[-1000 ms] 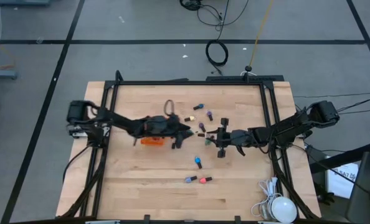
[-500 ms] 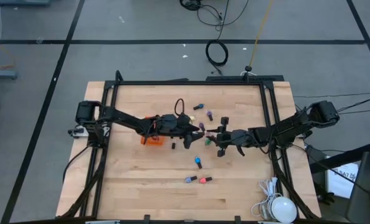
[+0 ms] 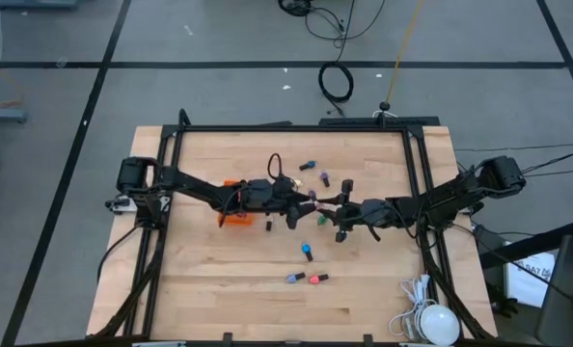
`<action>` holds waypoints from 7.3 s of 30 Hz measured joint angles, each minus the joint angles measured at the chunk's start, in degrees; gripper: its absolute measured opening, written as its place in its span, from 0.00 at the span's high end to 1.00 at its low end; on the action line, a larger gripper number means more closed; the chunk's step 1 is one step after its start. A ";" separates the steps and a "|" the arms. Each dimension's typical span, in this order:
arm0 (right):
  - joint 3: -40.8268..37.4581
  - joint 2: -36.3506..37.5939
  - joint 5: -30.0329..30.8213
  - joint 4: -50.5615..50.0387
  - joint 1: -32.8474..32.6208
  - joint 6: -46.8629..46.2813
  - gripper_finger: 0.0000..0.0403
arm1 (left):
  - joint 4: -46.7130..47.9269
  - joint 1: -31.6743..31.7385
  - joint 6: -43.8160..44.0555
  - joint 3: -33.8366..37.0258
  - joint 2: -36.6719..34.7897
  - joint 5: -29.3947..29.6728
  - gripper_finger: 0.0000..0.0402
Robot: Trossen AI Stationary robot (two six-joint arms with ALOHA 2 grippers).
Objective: Pick & Place Nail Polish
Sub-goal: Put the right brown nail polish into the orange basket, then put the green nail polish into the orange basket
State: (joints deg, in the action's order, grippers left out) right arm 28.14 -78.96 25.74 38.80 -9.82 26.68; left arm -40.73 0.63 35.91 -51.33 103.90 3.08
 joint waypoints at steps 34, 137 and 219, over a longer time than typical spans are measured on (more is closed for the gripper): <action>0.02 0.00 2.73 2.98 -0.07 4.06 0.77 | -0.03 -0.08 3.81 0.02 0.00 3.67 0.39; -24.76 33.99 -0.31 13.07 4.55 -23.24 0.62 | -13.07 -0.60 -21.26 37.70 -37.81 -3.40 0.86; -24.81 33.94 -0.03 12.72 4.61 -24.75 0.62 | 40.04 0.74 -0.20 29.86 -41.31 18.09 0.48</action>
State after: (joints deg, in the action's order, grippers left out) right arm 3.33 -45.01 25.71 51.53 -5.21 1.93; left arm -0.69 1.37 35.71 -21.47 62.59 21.17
